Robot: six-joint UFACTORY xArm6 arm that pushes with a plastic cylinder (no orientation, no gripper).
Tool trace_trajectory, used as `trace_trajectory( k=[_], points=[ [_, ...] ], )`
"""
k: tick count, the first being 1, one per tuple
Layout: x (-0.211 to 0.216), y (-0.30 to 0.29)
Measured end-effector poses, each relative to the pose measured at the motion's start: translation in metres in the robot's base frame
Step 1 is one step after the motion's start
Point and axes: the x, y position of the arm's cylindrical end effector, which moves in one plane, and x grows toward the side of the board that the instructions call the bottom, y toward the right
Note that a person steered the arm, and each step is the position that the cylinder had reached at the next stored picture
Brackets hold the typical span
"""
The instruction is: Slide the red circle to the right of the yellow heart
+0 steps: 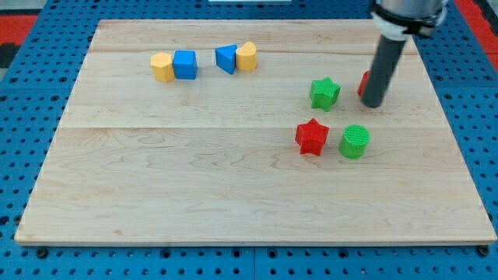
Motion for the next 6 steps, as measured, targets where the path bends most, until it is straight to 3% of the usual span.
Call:
trace_trajectory(
  k=[3, 5, 6],
  points=[
    [-0.107, -0.012],
    [-0.074, 0.013],
    [-0.094, -0.047]
  ],
)
